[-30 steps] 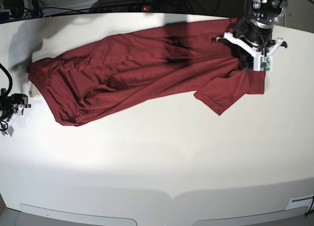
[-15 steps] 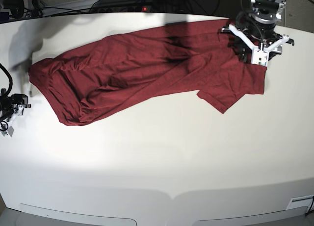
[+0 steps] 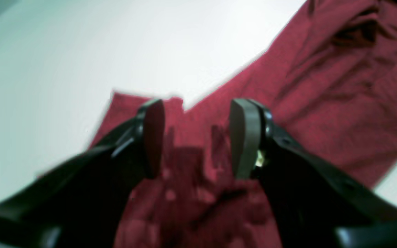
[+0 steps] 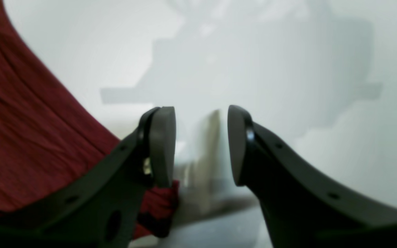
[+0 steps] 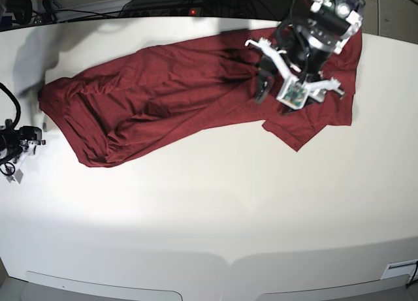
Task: Fold the T-shirt properly
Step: 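Release the cuff and press the left gripper onto the folded sleeve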
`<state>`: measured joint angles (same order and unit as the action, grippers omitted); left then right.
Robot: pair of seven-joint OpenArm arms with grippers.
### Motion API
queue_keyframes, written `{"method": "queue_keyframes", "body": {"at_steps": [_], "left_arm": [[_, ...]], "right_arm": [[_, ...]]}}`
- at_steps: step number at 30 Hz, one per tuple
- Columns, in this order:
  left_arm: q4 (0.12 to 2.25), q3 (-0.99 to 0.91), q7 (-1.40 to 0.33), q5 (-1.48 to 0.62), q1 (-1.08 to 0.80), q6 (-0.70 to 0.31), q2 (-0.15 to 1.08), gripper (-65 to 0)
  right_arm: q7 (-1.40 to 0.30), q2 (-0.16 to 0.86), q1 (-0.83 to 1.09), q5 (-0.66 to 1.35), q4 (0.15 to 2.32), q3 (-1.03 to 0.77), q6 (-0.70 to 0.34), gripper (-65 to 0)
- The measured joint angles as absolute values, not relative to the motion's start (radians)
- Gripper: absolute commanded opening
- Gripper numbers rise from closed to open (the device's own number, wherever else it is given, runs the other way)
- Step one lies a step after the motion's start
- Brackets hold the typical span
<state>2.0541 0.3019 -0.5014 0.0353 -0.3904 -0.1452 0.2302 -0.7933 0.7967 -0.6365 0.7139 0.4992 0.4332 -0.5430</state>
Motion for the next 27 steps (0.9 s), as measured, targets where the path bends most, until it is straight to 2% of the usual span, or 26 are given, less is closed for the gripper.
{"method": "queue_keyframes", "body": {"at_steps": [4, 14, 25, 27], "left_arm": [[2.028, 0.364, -0.552, 0.035, -0.273, -0.138, 0.229, -37.2], [1.675, 0.368, -0.577, 0.119, -0.131, -0.133, 0.155, -37.2], [1.516, 0.368, -0.591, 0.119, -0.033, -0.132, 0.155, -37.3], [1.515, 0.368, -0.592, 0.119, -0.03, -0.132, 0.155, -39.3]], "right_arm": [[-0.797, 0.796, -0.635, 0.713, 0.499, 0.433, -0.546, -39.8], [-0.813, 0.798, -0.634, 0.71, 0.498, 0.433, -0.546, -39.8], [-0.812, 0.801, -0.634, 0.71, 0.499, 0.433, -0.546, -39.8], [-0.812, 0.8, -0.634, 0.71, 0.499, 0.433, -0.546, -39.8]]}}
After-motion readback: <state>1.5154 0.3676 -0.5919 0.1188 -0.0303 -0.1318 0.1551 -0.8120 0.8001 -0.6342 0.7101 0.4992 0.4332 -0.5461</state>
